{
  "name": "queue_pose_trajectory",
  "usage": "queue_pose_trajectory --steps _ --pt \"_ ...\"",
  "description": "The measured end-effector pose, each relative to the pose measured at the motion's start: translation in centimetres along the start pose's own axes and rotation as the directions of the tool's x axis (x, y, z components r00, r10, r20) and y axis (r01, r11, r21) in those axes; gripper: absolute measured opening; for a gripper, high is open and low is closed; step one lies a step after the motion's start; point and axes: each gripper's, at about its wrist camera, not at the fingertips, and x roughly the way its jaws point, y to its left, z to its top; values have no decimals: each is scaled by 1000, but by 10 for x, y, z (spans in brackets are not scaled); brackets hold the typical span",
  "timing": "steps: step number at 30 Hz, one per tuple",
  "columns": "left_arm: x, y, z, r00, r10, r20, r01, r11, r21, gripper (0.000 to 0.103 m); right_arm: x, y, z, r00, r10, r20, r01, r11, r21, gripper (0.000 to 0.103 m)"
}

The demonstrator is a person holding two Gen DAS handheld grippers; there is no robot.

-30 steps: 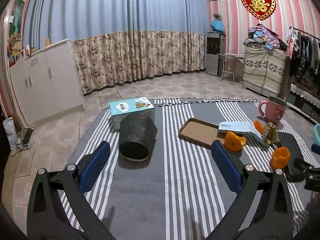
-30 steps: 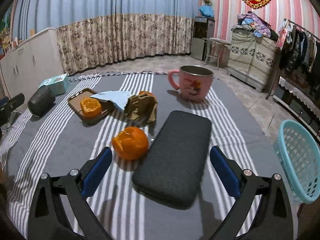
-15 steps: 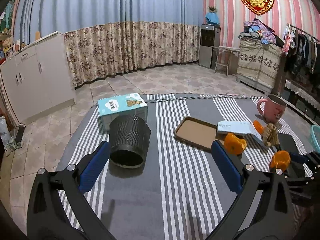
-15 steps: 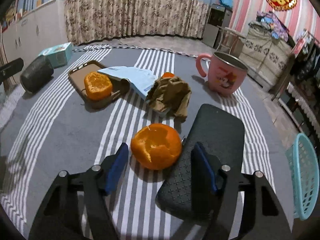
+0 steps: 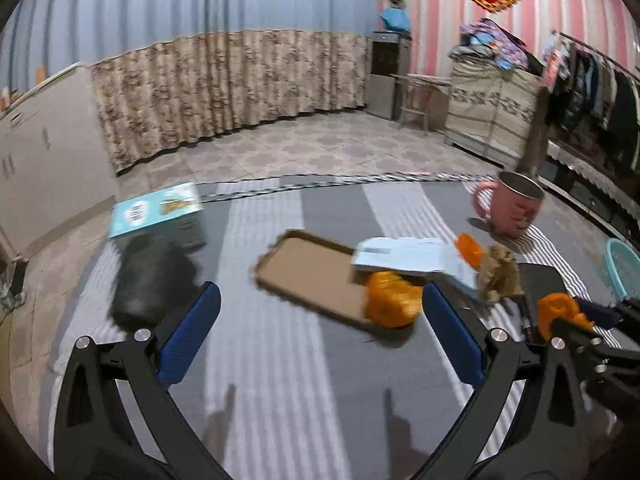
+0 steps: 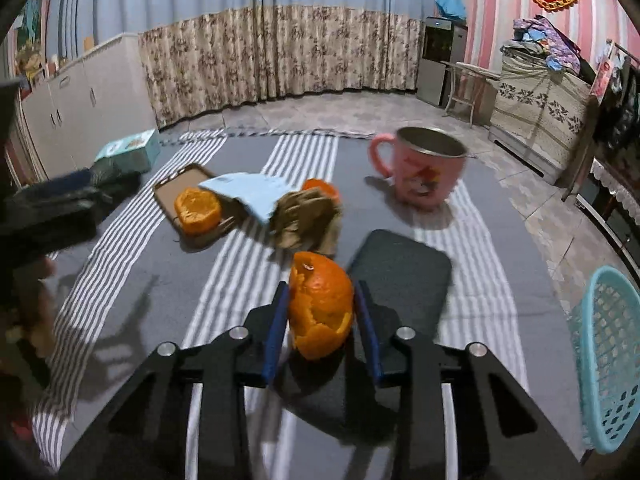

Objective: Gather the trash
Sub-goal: 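Grasp an orange peel with the right tool while the left tool grasps another peel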

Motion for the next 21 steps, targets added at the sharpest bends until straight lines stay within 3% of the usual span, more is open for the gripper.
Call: queue_pose_trajectory --steps 7,9,10,15,17,21 --pt "44 -29 -7 994 -48 -100 49 999 9 95 -10 -41 -5 1000 -20 9 20 999 46 34" --pt "57 -27 -9 986 -60 -154 59 998 -8 84 -9 -51 -8 1000 -23 5 23 997 70 34" --pt "62 -25 -9 981 -79 -177 76 997 -24 73 -9 -55 -10 1000 -23 4 22 996 81 34" --pt "67 -23 -7 979 -105 -174 99 994 -41 70 -7 -66 -15 1000 -22 2 21 993 120 34" --pt "67 -28 -7 973 -149 -178 145 989 -31 50 -11 -68 -17 1000 -28 10 26 991 128 34" --pt "61 -38 -9 978 -126 -168 132 991 23 41 -21 -72 -21 999 -38 29 34 990 139 34"
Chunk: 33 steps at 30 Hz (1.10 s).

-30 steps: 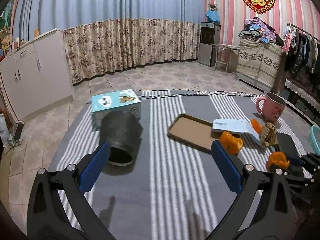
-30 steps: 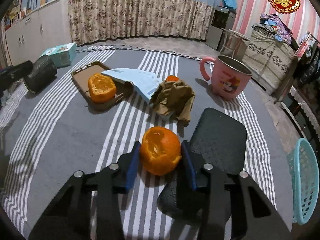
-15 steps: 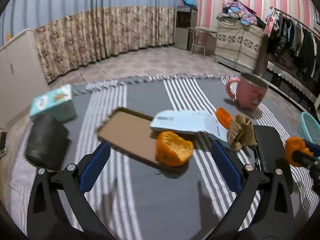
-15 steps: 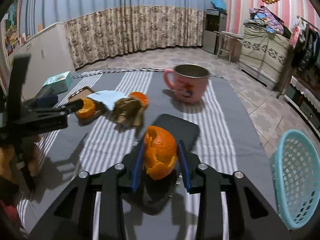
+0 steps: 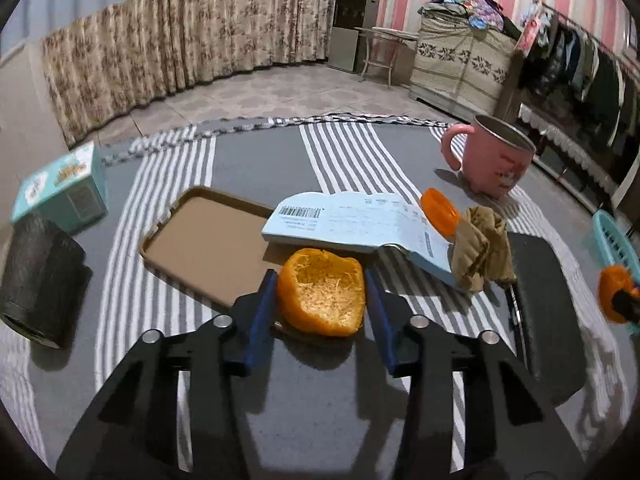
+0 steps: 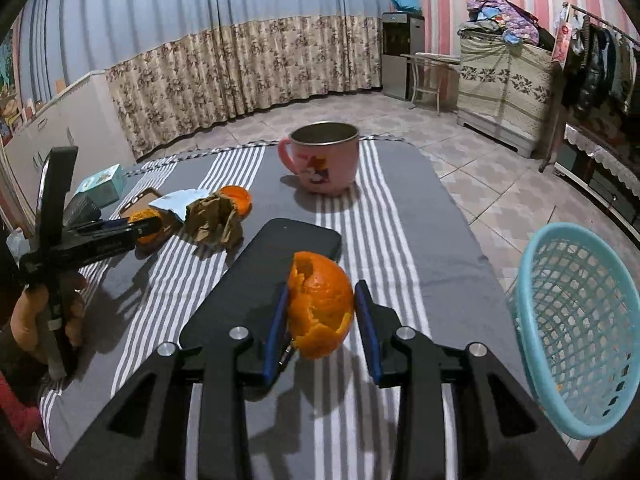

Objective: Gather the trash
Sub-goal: 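Grasp an orange peel with the right tool while the left tool grasps another peel, then carry both orange peels in the tools over the basket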

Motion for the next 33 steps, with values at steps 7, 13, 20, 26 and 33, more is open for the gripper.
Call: queue_pose_trajectory --steps 7,13,20,26,33 --pt "-17 -1 -1 999 33 21 -33 999 18 36 -18 -21 -6 1000 -12 25 11 999 46 34" --pt "-59 -17 -1 991 71 117 -78 996 52 36 -36 -40 -9 997 -32 65 27 997 69 34" --pt "-97 -58 3 980 18 197 -32 997 67 36 -64 -65 -19 991 -85 104 76 994 84 34" --pt "-112 -117 9 966 -92 242 59 988 140 36 -89 -102 -30 982 -147 119 130 982 136 34" --pt "-115 -184 15 947 -192 258 135 966 222 36 -114 -144 -39 969 -214 124 188 963 192 34"
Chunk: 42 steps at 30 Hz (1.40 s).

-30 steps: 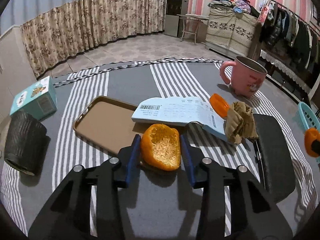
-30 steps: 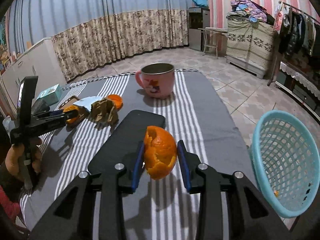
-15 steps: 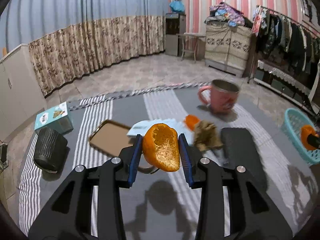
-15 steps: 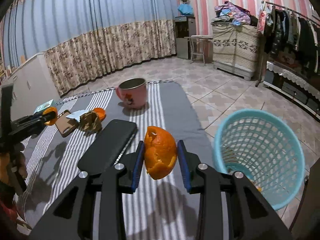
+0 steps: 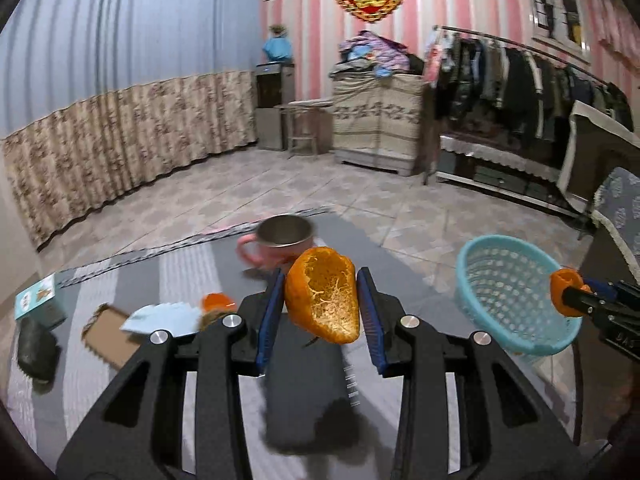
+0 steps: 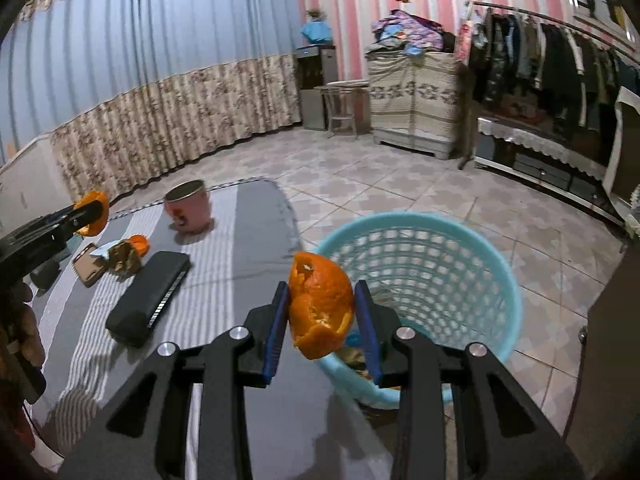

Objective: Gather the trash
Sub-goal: 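Carry both orange peels in the tools over the basket, then open the left tool to drop its peel while the right tool drops its peel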

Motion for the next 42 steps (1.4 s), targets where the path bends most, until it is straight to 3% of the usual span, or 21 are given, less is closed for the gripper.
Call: queue_pose_trajectory --steps 10,21,34,39,41,42 --pt "21 -75 3 993 -115 2 115 993 38 36 -13 -47 -1 997 -73 23 72 996 61 34" --pt "41 -129 14 980 -200 10 199 977 72 36 -12 -69 -4 993 -114 32 111 990 90 34" --pt "95 -187 9 955 -283 -90 293 947 130 36 2 -95 -2 985 -172 21 167 972 165 34" --pt "114 -194 7 950 -287 -126 301 947 114 45 6 -103 0 983 -181 9 177 968 177 34" --pt "114 -191 8 955 -272 -119 285 953 106 61 8 -103 -1 983 -183 5 179 968 177 34" --pt "113 -190 8 957 -267 -111 278 955 106 62 10 -104 0 983 -183 2 180 968 176 34"
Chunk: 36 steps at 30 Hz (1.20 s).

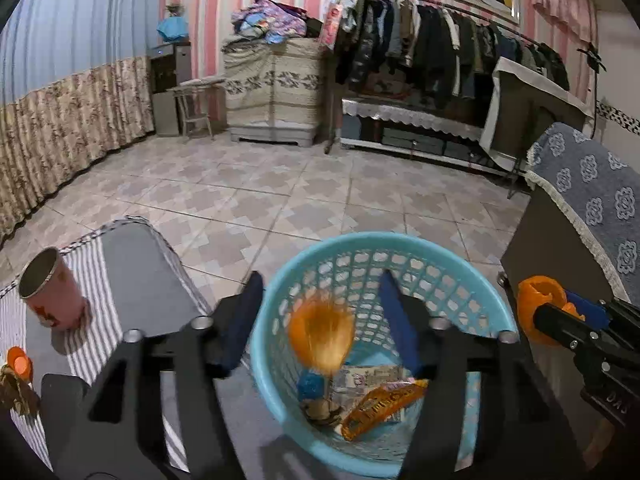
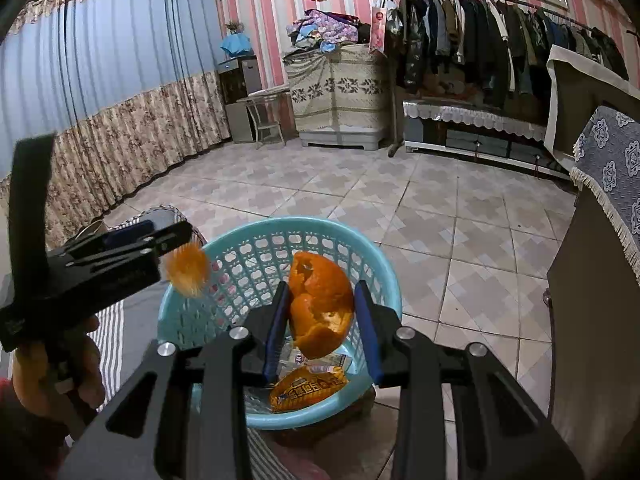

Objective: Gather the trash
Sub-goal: 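Open the left tool to drop its peel while the right tool drops its peel, then move both tools back over the table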

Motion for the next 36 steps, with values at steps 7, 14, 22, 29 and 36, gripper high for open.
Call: queue_pose_trajectory --steps 7,14,22,29,36 --pt "-24 12 5 992 101 70 -102 995 19 82 15 8 1 1000 13 -20 -13 1000 -8 34" --pt "-61 45 6 968 218 126 -216 976 -28 92 34 29 12 999 37 -23 -38 999 -29 34" --pt "-88 87 1 955 270 122 -257 960 -110 93 42 46 20 999 37 -8 -37 998 -45 77" --pt "-112 106 -6 944 301 132 -283 949 -135 94 30 62 19 999 40 9 -39 997 -67 87" --pt "-149 129 -23 932 333 142 -309 937 -163 95 -2 83 14 995 91 50 -87 993 -83 93"
